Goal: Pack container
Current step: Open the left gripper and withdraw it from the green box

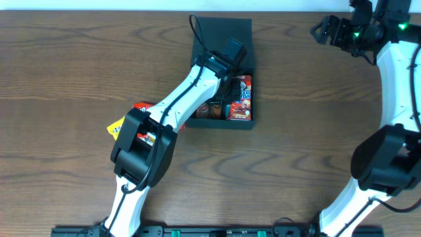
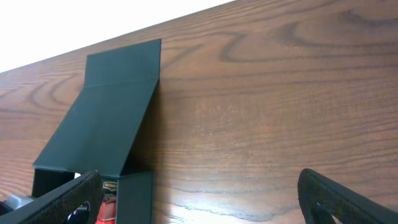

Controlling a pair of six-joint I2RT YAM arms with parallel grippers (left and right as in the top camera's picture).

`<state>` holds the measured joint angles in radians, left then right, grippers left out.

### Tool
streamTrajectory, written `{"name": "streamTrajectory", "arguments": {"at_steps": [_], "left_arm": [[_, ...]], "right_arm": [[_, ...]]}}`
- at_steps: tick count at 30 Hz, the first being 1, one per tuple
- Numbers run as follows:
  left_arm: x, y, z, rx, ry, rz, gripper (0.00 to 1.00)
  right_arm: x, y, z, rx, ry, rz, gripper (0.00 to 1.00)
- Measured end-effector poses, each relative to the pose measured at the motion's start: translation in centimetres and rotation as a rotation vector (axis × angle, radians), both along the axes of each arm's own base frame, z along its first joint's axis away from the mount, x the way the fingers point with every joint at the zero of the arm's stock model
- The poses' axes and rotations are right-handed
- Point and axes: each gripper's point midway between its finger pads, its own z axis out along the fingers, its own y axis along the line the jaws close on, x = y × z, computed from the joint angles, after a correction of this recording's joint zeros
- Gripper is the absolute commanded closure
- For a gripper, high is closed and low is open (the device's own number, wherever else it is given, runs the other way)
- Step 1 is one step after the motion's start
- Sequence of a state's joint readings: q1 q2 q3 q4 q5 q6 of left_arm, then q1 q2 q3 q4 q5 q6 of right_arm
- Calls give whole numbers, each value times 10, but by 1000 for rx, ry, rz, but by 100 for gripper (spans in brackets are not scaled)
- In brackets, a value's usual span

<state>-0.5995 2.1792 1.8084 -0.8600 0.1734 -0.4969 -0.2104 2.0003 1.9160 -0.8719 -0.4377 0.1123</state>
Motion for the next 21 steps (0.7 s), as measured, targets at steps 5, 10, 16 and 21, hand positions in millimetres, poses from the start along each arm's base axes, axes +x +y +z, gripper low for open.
{"name": "streamTrajectory", "arguments": {"at_steps": [5,10,16,21], "left_arm": [[-7,14,-3,83,12,19,94],[3,42,22,198,-68,126,94],[6,91,131,242,-297,307,94],[-21,156,145,366,-213,504,94]], "right_arm": [[0,0,0,0,2,0,1],[-1,0,-1,0,3,1,1],[-1,0,-1,0,4,2,1],[-1,0,-1,0,6,2,1]]}}
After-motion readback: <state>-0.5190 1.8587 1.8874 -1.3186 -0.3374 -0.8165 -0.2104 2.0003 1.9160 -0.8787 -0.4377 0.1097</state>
